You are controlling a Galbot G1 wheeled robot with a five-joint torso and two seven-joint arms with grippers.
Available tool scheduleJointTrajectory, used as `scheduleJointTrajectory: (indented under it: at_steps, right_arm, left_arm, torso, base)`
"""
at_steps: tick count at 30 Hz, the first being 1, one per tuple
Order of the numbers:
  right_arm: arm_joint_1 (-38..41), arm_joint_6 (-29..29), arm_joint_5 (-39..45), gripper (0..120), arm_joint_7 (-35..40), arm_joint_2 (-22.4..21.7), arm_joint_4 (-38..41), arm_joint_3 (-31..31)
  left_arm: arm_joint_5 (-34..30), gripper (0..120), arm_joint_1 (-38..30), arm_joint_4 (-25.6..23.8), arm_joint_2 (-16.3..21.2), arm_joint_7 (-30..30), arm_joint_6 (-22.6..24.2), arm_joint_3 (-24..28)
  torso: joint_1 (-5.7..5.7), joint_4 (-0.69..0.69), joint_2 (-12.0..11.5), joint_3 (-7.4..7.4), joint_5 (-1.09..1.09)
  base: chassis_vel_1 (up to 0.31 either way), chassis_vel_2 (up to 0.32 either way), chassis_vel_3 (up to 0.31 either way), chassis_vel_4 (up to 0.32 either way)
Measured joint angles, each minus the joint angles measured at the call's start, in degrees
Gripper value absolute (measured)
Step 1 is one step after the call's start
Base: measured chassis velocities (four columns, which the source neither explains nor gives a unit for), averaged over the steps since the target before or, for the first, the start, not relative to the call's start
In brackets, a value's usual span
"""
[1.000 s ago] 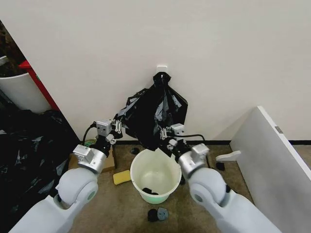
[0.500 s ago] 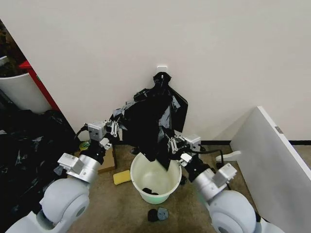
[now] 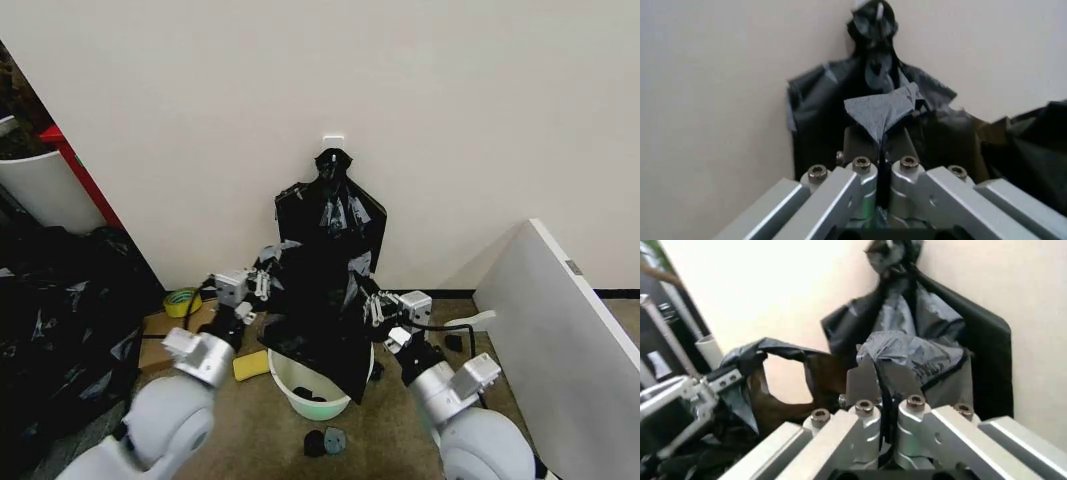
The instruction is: Place the garbage bag over the trash bin.
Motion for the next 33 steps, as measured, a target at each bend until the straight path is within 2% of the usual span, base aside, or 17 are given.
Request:
scheduleJointTrajectory:
  at_steps: [6, 17, 21, 28, 33]
  right_arm:
    - [0.04, 0.70, -0.06, 0, 0.32, 2.32, -3.49, -0.75]
    - [-4.46, 2.50, -0.52, 0, 4.08, 5.63, -9.13, -3.07]
    - [-5.68, 1.11, -0.23, 0, 6.62, 7.18, -7.92, -3.89]
    - [-8.36, 0.33, 0.25, 0, 7.31, 9.35, -6.78, -5.56]
    - [-8.83, 0.42, 0.02, 0, 7.32, 10.90, -9.03, -6.17]
  left_arm:
    - [0.10, 0, -0.98, 2.47, -1.00, -0.32, 0.05, 3.01]
    - [1.83, 0, 2.49, 4.45, -1.44, -1.22, -0.22, 3.77]
    - [2.51, 0, 4.84, 3.06, -0.94, -1.25, -0.66, 2.08]
    - [3.17, 0, 9.10, 0.65, -0.11, -1.17, -1.71, -4.43]
    - [3.77, 0, 10.18, 0.94, -1.00, -1.01, -1.77, -4.58]
  torso:
    - [0.00, 0.01, 0.00, 0.00, -0.02]
    - [0.00, 0.01, 0.00, 0.00, -0.02]
    - [0.00, 0.01, -0.01, 0.00, -0.02]
    - [-0.01, 0.02, -0.01, -0.01, -0.03]
    - [-0.01, 0.01, -0.01, -0.01, 0.00]
  base:
    - [0.000, 0.000, 0.000, 0.000]
    - [0.000, 0.000, 0.000, 0.000]
    - [0.000, 0.000, 0.000, 0.000]
    - [0.000, 0.000, 0.000, 0.000]
    - [0.000, 0.000, 0.000, 0.000]
